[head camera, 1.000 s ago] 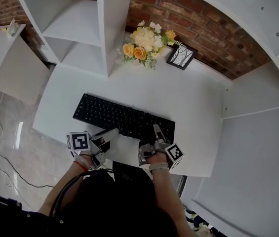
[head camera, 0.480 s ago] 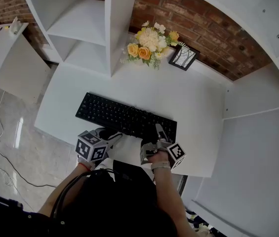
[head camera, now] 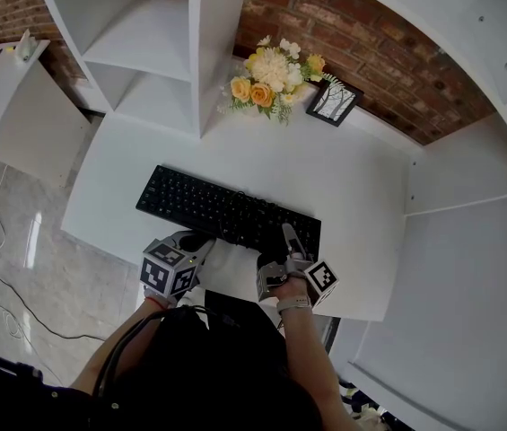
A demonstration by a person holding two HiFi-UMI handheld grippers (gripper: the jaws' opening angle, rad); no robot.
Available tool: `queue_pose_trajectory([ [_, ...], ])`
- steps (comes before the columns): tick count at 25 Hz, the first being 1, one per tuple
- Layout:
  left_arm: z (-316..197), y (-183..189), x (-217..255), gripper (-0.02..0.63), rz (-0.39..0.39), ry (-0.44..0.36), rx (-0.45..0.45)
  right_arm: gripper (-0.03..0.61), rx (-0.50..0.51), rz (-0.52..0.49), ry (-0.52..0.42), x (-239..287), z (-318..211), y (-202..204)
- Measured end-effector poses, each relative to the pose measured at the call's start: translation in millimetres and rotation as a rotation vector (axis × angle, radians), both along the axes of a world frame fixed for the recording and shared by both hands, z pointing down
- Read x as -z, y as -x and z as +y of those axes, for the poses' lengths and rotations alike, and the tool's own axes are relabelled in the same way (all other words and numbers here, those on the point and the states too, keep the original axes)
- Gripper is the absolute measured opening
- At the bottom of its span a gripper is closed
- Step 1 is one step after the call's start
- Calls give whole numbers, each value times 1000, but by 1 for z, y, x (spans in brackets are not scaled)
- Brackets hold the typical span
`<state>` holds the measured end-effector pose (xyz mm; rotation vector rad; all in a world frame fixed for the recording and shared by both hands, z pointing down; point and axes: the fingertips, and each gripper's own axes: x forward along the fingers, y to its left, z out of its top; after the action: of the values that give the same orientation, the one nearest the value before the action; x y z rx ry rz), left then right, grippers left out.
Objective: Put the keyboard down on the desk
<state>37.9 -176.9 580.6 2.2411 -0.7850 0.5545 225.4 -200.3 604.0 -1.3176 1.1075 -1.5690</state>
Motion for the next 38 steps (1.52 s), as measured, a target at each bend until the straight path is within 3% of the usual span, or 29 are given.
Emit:
queue_pose_trajectory([
  [5, -2, 0, 2, -8, 9, 3, 3, 138, 32, -7, -3, 15, 2, 9],
  [15, -6, -3, 5, -8, 28, 6, 15, 176, 173, 42, -36, 27, 20, 15],
  [30, -10, -6, 2, -8, 17, 20, 14, 179, 490, 261, -154, 41, 57, 29],
  [32, -11, -5, 0, -8, 13, 23, 13, 145, 545, 305, -184, 46, 60, 35],
  [36, -9, -4, -5, -8, 1, 37, 11, 7, 617, 371, -181, 45, 65, 47],
  [38, -8, -3, -7, -8, -6, 45, 10, 2, 667, 456, -145, 38, 68, 51],
])
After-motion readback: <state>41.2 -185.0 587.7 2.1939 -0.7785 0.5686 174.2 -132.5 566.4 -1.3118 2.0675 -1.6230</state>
